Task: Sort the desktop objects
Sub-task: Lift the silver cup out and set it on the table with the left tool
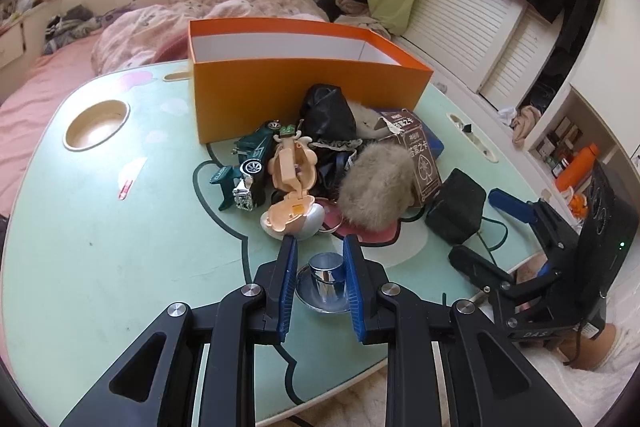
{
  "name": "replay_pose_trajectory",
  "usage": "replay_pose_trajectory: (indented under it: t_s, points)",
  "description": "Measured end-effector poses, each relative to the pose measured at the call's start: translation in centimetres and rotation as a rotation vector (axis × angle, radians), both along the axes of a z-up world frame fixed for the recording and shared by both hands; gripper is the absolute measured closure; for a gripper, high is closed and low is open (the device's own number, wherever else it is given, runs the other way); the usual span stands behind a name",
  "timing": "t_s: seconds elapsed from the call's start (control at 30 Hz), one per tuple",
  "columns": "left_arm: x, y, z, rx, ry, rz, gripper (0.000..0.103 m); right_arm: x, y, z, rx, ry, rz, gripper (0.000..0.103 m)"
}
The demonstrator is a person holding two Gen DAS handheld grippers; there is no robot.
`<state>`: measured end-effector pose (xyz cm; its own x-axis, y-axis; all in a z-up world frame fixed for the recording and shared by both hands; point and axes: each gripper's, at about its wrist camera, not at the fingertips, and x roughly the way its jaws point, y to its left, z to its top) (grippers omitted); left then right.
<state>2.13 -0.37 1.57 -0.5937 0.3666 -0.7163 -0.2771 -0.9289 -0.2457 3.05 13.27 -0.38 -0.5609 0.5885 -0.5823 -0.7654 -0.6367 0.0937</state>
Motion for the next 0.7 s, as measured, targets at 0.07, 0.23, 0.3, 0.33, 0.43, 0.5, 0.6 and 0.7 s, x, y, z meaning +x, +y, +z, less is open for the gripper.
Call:
replay_pose_trajectory:
  t_s: [0.07, 0.23, 0.3, 0.33, 0.43, 0.5, 0.6, 0.7]
  points:
    - [-0.2, 0.5, 0.0, 0.012, 0.017, -0.022, 0.083, 0.0, 0.0, 0.0, 0.0, 0.0, 0.0, 0.001]
    - [0.7, 1.8, 0.5, -0.03, 0.091, -0.013, 0.029, 0.0, 0.0, 0.0, 0.0, 0.001, -0.001, 0.001]
    - [1.9, 1.6, 0.9, -0.077, 0.163, 0.016, 0.026, 0.0, 0.0, -0.1, 0.0, 0.0, -0.001, 0.001]
    - [2.4, 1.5, 1.0, -0.09, 0.181, 0.018, 0.025, 0.0, 0.0, -0.1, 0.0, 0.0, -0.002, 0.001]
    - [4.0, 1.1, 0.6, -0.122, 0.231, 0.047, 0.013, 0.0, 0.0, -0.1, 0.0, 0.001, -0.003, 0.001]
    - [4.5, 1.3, -0.1, -0.17, 0.256, 0.078, 0.011, 0.1, -0.1, 0.0, 0.0, 0.0, -0.003, 0.001]
    - [2.8, 1.5, -1.4, -0.214, 0.171, 0.093, 0.007, 0.1, -0.1, 0.0, 0.0, 0.001, -0.003, 0.001]
    - [2.3, 0.1, -1.2, -0.205, 0.147, 0.147, 0.0, 0.0, -0.1, 0.0, 0.0, -0.002, -0.004, 0.001]
